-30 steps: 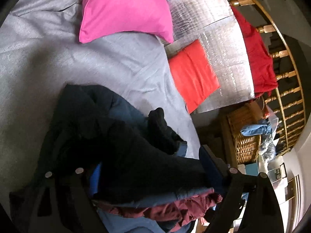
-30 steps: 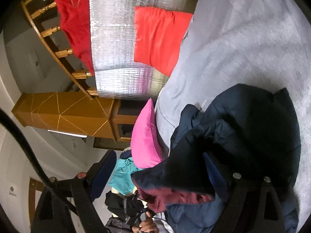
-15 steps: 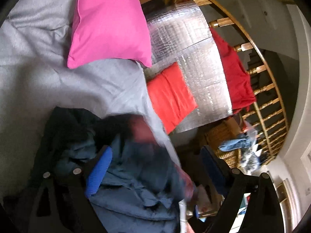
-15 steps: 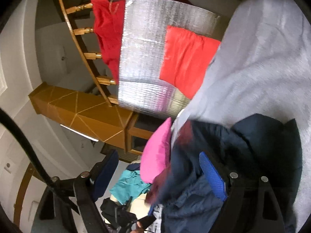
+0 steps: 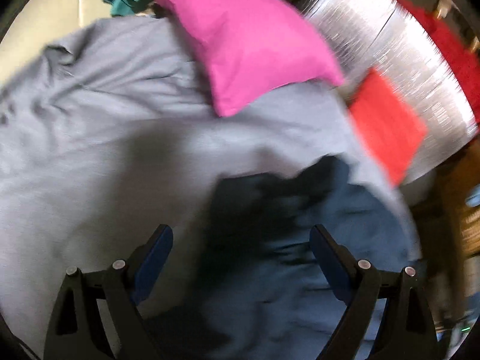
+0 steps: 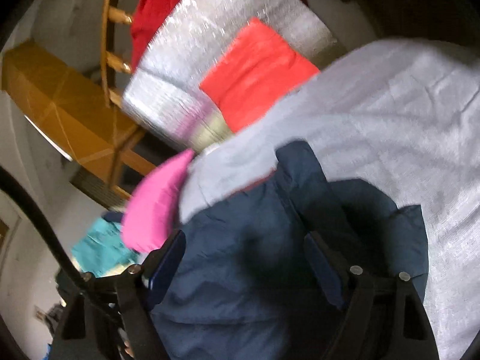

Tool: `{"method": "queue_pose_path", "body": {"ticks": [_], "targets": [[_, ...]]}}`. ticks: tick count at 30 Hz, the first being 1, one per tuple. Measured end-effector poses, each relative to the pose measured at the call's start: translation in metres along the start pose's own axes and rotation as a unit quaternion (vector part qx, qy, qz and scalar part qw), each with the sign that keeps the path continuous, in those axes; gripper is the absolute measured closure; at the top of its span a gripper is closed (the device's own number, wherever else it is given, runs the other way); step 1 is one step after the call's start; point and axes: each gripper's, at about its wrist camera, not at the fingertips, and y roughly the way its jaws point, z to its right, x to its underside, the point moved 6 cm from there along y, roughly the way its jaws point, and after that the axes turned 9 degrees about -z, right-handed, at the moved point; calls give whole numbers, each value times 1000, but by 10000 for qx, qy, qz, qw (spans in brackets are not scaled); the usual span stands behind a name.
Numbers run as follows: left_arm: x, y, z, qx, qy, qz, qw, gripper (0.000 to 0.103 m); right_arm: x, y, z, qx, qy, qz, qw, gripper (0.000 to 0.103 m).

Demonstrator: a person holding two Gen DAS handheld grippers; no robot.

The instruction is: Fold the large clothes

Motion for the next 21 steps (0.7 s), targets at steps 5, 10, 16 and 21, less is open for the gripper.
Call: {"method": "queue_pose_path", "body": {"ticks": [5, 10, 16, 21], "targets": [[14, 27, -12, -646, 394, -553, 9956, 11, 9, 29, 35, 432, 429, -523, 9968, 28], [14, 17, -8, -786, 595, -466, 9940, 11, 6, 12, 22, 600, 106, -56, 9981, 20], [6, -1, 10, -735, 798, -94, 9941, 11, -7, 7, -8, 639, -361, 201, 9971, 16], [6, -11, 20, -918, 1129, 137, 9893, 11, -36, 44, -15, 604, -176, -290, 9976, 16]]}}
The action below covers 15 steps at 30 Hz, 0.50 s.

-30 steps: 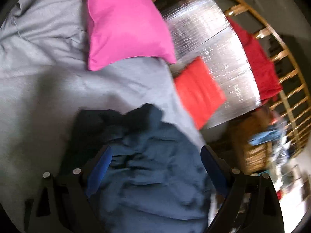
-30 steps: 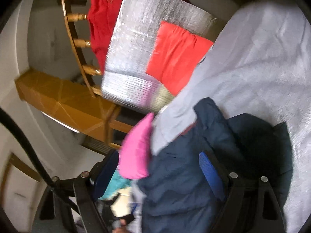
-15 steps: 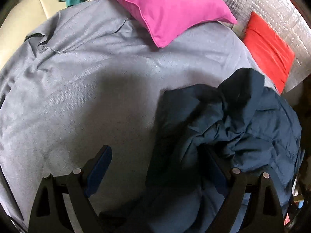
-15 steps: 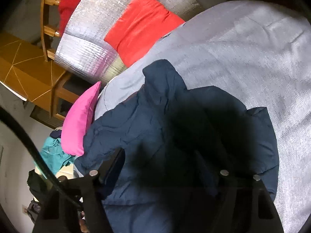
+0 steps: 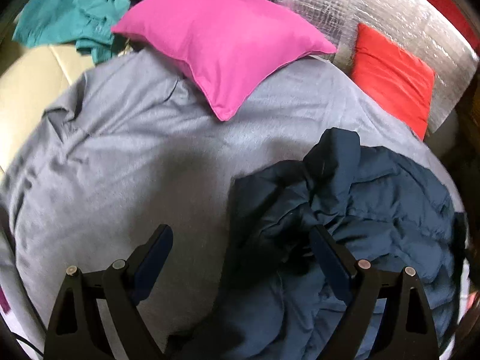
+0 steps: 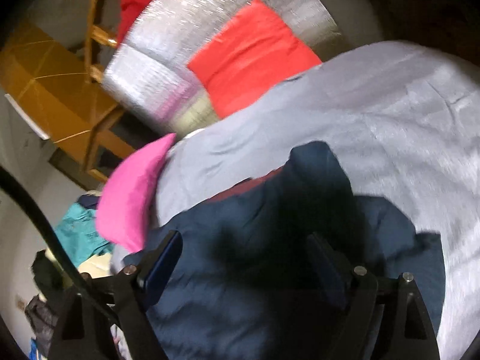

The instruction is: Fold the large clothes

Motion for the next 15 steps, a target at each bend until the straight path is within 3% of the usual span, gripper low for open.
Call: {"method": "queue_pose_path", "body": {"ticks": [2, 4, 5, 10, 15], "targets": [[2, 2, 1, -101, 130, -21, 9999, 11, -13, 21, 10, 79, 180, -246, 9995, 16], [1, 4, 1, -201, 227, -45, 9995, 11, -20, 42, 38, 589, 524, -474, 9958, 16], [1, 6, 1, -275, 286, -54, 9992, 11, -20, 47, 43, 575, 632, -555, 9948, 16], [-3, 5, -4, -386, 322, 50, 9987, 11, -7, 22, 25, 876, 247, -166, 9957, 18], [0, -5, 5, -371, 494, 124, 9980, 11, 33, -40, 11, 743, -146, 378, 9964, 18]]}}
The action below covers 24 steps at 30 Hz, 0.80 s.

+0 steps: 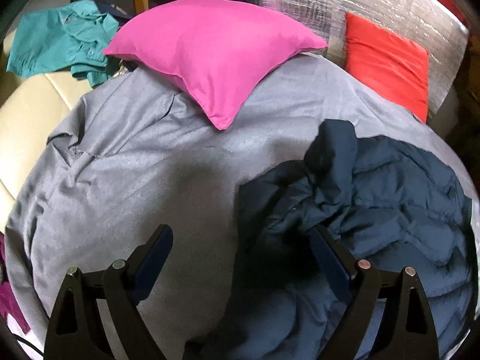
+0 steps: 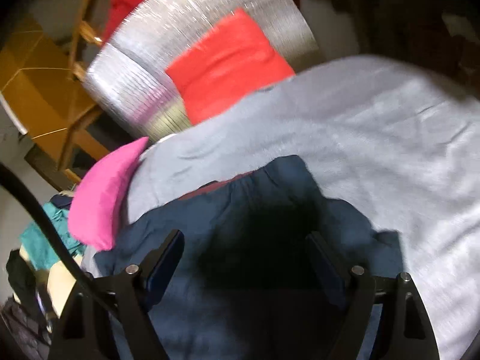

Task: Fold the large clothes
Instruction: 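Lower the folded jacket bundle onto the blanket with both tools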

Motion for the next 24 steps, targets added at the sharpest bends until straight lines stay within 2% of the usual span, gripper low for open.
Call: {"method": "queue_pose_path", "body": {"ticks": [4, 8, 9, 11, 12, 14, 16, 17, 19, 22, 23, 24], "targets": [[4, -4, 2, -39, 90, -27, 9999, 11, 29, -36, 28, 50, 163, -24, 9999, 18], [8, -13, 4, 135, 102, 31, 9999, 11, 40, -53, 48, -408, 450, 51, 9981, 19], [9, -14, 6, 125, 135, 54, 9998, 11, 40, -54, 49, -463, 445, 31, 9979, 21], [11, -14, 9, 48, 196, 54, 9998, 11, 44, -54, 45, -614, 363, -20, 9975, 41], [11, -11, 12, 2, 247, 23, 9997, 11, 45, -50, 41, -705, 345, -103, 9969, 42], [14, 1, 17, -139, 403, -168, 9989, 11, 52, -32, 36, -811, 357, -418, 9952, 43], [18, 20, 20, -319, 513, -488, 9970, 10, 62, -4, 36, -548, 349, -900, 9938, 44], [17, 25, 21, -263, 489, -526, 9971, 10, 63, 5, 35, -410, 271, -950, 9943, 44], [11, 26, 18, -101, 359, -559, 9977, 11, 57, 6, 30, -317, 170, -936, 9950, 44], [-2, 23, 16, 205, 170, -444, 9987, 11, 35, -3, 27, -525, 168, -681, 9962, 44], [-6, 23, 16, 192, 158, -416, 9988, 11, 25, -5, 29, -480, 203, -565, 9970, 33], [-10, 23, 16, 176, 149, -382, 9990, 11, 15, -5, 32, -429, 286, -466, 9976, 27]]}}
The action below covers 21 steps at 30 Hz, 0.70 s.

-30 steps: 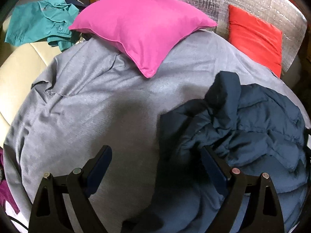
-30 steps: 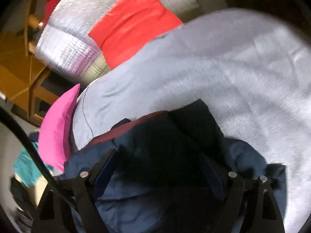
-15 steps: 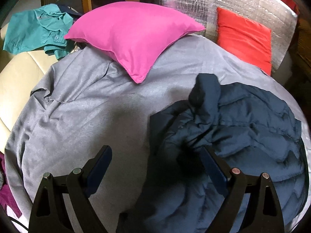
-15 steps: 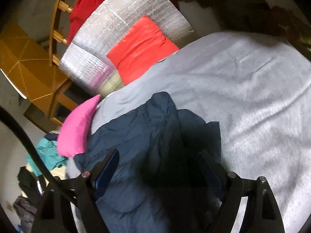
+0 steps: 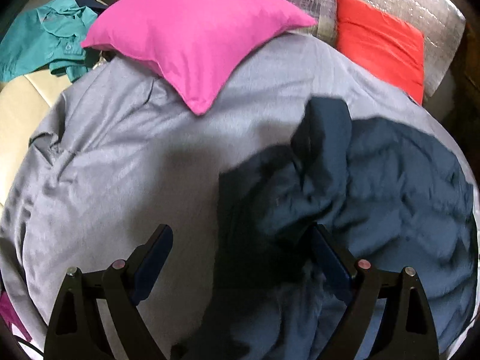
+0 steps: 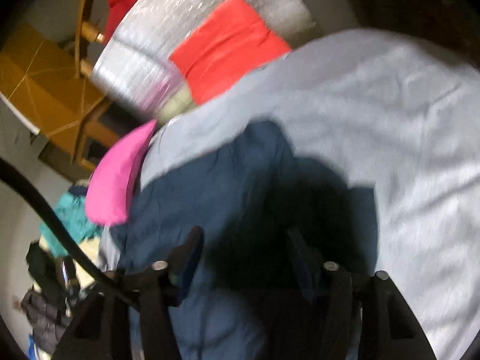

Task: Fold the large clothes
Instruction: 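Lower the folded jacket bundle onto the blanket with both tools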

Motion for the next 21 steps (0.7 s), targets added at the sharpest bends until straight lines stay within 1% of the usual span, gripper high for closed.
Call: {"method": "queue_pose_path", "body": {"ticks": [1, 2, 5, 7, 10, 11, 12, 13, 14, 15, 16, 19, 20, 21], "targets": [[-5, 0, 0, 1, -11, 32, 10000, 11, -12, 0, 5, 18, 120, 66, 9999, 19], [-11, 1, 1, 27, -22, 47, 10000, 11, -21, 2, 9, 15, 215, 70, 9997, 17], [-30, 11, 5, 113, -38, -47, 9999, 11, -46, 23, 27, 97, 507, -203, 9985, 17], [-41, 19, 7, 123, -40, -109, 9999, 11, -58, 43, 40, 137, 676, -493, 9964, 17], [-55, 30, 5, 190, -59, -234, 9995, 10, -62, 67, 53, 121, 754, -926, 9928, 17], [-58, 38, 3, 164, -105, -302, 9994, 10, -60, 72, 52, 69, 675, -992, 9927, 21], [-60, 46, 0, 135, -177, -389, 9990, 10, -60, 73, 49, 96, 514, -967, 9939, 26], [-59, 54, -2, 148, -283, -515, 9982, 9, -60, 75, 46, 164, 370, -959, 9946, 45], [-58, 64, -4, 235, -397, -648, 9968, 8, -57, 76, 43, 174, 308, -1002, 9943, 50], [-57, 69, -5, 345, -462, -736, 9956, 8, -56, 76, 41, 186, 307, -988, 9945, 51], [-57, 72, -4, 393, -484, -758, 9952, 9, -56, 72, 36, 232, 229, -871, 9957, 55], [-59, 73, -6, 432, -502, -727, 9952, 9, -55, 63, 26, 253, -67, -587, 9979, 55], [-59, 76, -7, 465, -539, -756, 9946, 9, -53, 65, 27, 336, -101, -579, 9977, 55], [-59, 77, -7, 499, -577, -790, 9939, 8, -51, 73, 33, 437, -56, -683, 9967, 55]]}}
